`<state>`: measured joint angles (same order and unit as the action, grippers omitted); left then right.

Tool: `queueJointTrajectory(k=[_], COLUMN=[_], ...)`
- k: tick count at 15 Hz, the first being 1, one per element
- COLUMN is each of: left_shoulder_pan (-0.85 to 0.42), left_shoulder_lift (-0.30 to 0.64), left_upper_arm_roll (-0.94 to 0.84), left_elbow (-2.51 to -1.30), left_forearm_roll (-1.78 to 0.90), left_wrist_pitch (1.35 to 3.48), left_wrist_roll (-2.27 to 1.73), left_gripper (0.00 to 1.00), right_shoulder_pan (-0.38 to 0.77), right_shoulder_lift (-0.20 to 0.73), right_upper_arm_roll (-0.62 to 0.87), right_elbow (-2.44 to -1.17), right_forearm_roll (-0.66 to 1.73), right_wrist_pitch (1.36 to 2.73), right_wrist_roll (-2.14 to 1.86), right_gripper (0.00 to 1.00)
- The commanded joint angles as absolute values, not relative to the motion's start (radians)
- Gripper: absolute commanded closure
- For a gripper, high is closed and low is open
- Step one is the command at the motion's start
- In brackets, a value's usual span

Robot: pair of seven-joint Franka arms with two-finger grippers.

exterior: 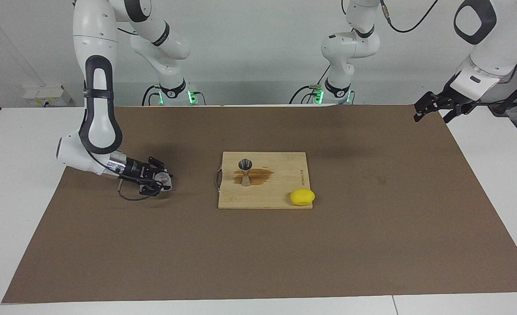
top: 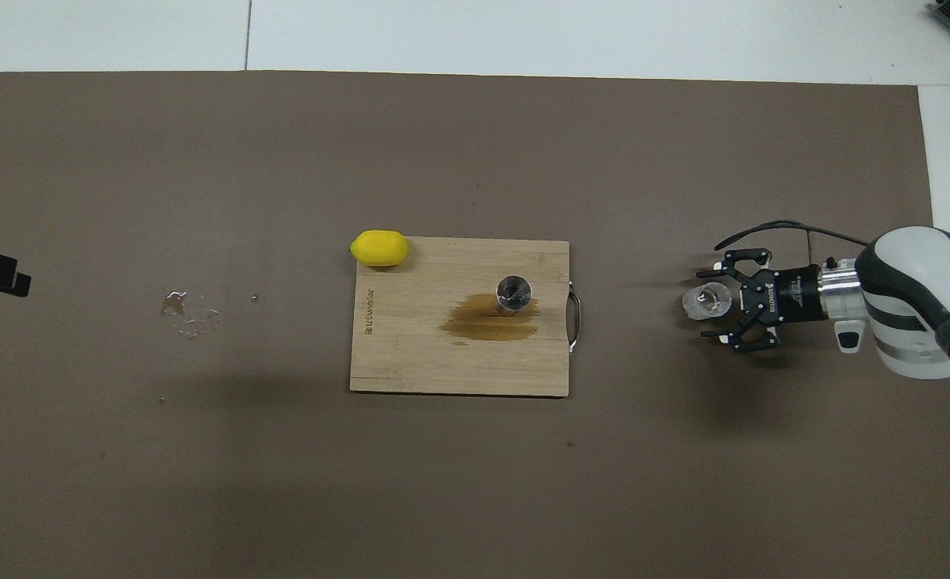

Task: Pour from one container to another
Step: 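Lower the glass cup onto the table and open the right gripper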

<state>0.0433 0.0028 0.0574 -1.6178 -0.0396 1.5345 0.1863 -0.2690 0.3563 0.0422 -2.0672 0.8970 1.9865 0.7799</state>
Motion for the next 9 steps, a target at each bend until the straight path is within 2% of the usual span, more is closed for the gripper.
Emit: queueJointTrajectory(k=[1,5,9], left_shoulder_pan=[0.028,0.028,0.028], left_shoulder_lift=[-0.029,-0.028,-0.029], left_upper_arm_roll=[0.066,0.066,0.066], left_elbow=[-1.654,-1.654,-1.654], left_forearm_roll=[-0.018,-0.018,-0.018], left_wrist_pitch=[1.545,1.551,1.551], left_wrist_roll=[0.170,0.169,0.169], left_gripper=[0.00,0.00,0.00], right_shoulder_pan=[-0.304,-0.279,-0.148], right_shoulder_lift=[0.290,0.174,0.135], right_upper_arm_roll=[0.048,0.052,0.054], right_elbow=[-2.106,-2.100,-2.045], right_forearm_roll=[0.905,0.714,0.458], right_wrist_pitch=[1.999,1.997,1.994], right_wrist_roll=[0.726,0.726,0.704], right_gripper=[0.01,0.01,0.01])
